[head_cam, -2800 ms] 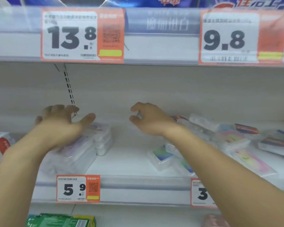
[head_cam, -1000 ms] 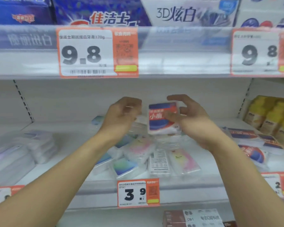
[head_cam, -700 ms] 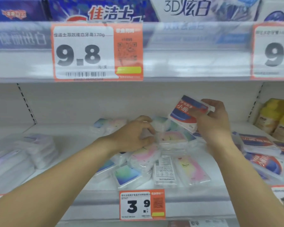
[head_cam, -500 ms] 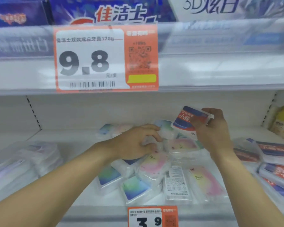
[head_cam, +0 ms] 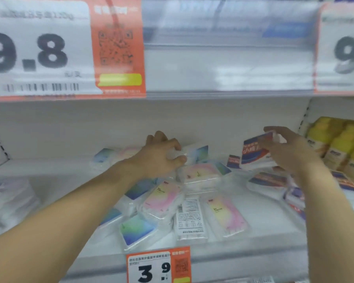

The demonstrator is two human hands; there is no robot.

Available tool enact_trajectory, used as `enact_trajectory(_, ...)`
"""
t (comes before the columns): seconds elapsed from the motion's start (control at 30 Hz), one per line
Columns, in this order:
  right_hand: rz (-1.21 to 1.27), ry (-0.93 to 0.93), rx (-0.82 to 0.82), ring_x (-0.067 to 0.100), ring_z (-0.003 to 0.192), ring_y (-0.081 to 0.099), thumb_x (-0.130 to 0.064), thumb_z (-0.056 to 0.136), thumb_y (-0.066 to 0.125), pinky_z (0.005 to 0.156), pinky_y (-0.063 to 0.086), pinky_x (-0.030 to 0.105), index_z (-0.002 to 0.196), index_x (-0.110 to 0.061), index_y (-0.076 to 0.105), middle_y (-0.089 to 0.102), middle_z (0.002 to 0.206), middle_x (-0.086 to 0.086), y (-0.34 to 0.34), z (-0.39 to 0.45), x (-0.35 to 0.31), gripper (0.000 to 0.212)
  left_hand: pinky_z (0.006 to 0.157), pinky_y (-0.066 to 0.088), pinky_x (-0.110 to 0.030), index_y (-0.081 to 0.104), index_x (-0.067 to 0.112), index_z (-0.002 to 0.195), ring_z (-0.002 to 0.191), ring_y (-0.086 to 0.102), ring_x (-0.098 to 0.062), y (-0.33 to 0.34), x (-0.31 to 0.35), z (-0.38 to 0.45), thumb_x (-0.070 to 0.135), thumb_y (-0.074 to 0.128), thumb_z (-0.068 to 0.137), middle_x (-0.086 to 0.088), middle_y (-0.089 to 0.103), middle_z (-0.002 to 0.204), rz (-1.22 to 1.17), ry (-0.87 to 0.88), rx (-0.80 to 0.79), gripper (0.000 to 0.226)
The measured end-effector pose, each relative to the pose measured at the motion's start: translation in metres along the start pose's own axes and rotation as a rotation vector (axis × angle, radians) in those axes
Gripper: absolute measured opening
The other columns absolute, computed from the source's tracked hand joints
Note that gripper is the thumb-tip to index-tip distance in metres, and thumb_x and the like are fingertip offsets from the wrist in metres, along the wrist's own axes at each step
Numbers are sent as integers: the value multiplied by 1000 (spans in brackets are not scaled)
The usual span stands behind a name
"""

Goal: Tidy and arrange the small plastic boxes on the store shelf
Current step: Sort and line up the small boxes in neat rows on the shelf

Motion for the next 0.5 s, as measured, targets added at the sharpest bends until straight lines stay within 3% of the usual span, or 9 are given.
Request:
enact_trajectory(0.07,-128,64,24,22,90,58,-36,91,65,79,54,38,141,-24,49,56,134,11,-31,3,17,54,99,41,-35,55,36,113,104,51,-20,11,3,0,60,56,85,0,42,119,-58,-31,-52,37)
enact_trajectory(0.13,-205,140,67,30,107,58,-44,85,72,90,50,41,147,-15,40,51,143,13,-56,5,35,76,96,45,-37,54,39,111,103,55,-20,20,7,0,63,57,83,0,51,117,-22,-25,-73,38)
enact_trajectory(0.2,-242,165,98,36,118,57,-48,82,73,96,50,46,148,-10,38,50,144,14,-71,6,46,83,95,45,-37,54,44,109,105,55,-18,24,10,-1,67,55,81,2,54,117,-6,-36,-85,36)
enact_trajectory(0.27,-344,142,124,37,121,55,-46,85,71,96,49,47,147,-12,38,54,140,15,-79,8,49,78,97,44,-38,54,46,111,107,54,-19,27,12,-2,72,49,80,1,55,120,34,-78,-125,40)
enact_trajectory(0.37,-444,-39,208,36,119,54,-43,85,68,98,48,44,136,-25,51,59,125,10,-75,6,27,56,106,35,-44,50,37,127,121,46,-26,26,28,-6,80,34,72,-3,50,133,145,-79,-82,71)
enact_trajectory(0.43,-471,-174,91,35,121,52,-51,81,68,101,46,46,124,-36,58,57,126,6,-48,2,10,47,106,32,-39,51,29,129,126,41,-25,17,59,-9,71,42,79,-2,49,135,109,8,24,66)
enact_trajectory(0.5,-690,-177,-127,32,131,40,-63,74,67,110,31,52,125,-45,57,48,137,2,-12,-7,18,55,101,35,-34,55,24,124,123,42,-22,18,98,-8,54,54,88,0,52,128,77,117,65,47)
Point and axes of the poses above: each hand's wrist, its own z-axis towards the middle knuckle, its own y-axis out of the palm, x = y × z, the point moved 10 cm from there along z, towards the middle knuckle
